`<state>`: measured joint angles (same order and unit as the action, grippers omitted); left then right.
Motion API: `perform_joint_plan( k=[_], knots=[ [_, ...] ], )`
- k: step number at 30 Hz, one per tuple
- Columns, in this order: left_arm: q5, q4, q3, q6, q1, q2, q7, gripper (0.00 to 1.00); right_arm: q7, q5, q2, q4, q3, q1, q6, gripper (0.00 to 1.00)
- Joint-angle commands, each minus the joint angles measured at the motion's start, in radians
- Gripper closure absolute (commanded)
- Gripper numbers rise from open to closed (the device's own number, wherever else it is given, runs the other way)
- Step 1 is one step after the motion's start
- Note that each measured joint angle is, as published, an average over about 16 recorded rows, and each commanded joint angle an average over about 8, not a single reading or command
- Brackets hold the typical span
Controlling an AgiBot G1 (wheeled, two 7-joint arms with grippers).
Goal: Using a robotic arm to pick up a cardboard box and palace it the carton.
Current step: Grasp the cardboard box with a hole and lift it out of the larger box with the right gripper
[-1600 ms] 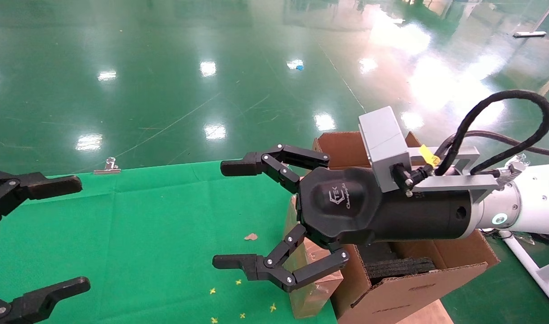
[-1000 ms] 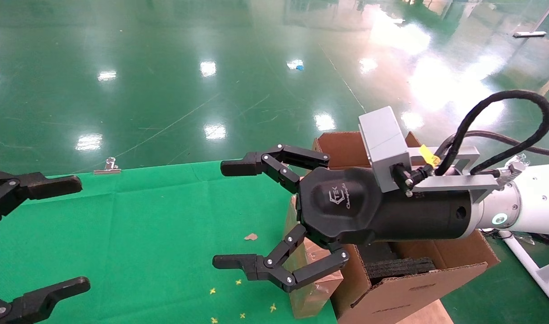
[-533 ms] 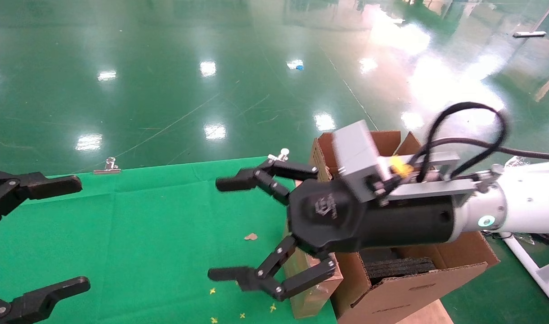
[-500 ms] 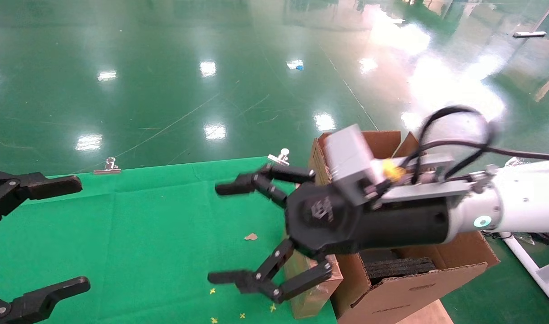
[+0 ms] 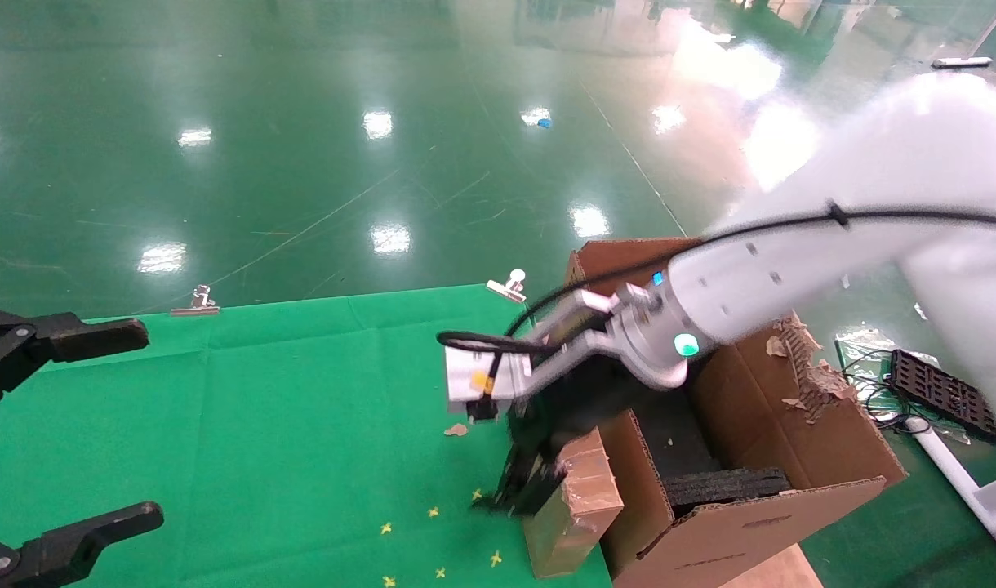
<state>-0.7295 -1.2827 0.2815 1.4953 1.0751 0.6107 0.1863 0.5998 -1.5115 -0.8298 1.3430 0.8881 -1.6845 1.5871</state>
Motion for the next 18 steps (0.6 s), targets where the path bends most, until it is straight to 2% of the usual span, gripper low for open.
perform_joint_plan(
  k=[1,10,14,18],
  knots=[
    [0.000,0.000,0.000,0.000,0.000,0.000,0.000,0.00,0.038,-0.067,-0.029,-0.001,0.084,-0.082,0.007,0.00],
    [0.001,0.000,0.001,0.000,0.000,0.000,0.000,0.00,0.119,-0.011,-0.029,0.006,0.417,-0.386,0.006,0.00],
    [0.001,0.000,0.001,0.000,0.000,0.000,-0.001,0.00,0.130,0.002,-0.048,0.011,0.563,-0.464,-0.002,0.00],
    [0.001,0.000,0.001,-0.001,0.000,-0.001,-0.001,0.00,0.145,0.023,-0.066,0.013,0.666,-0.501,-0.016,0.00]
  ],
)
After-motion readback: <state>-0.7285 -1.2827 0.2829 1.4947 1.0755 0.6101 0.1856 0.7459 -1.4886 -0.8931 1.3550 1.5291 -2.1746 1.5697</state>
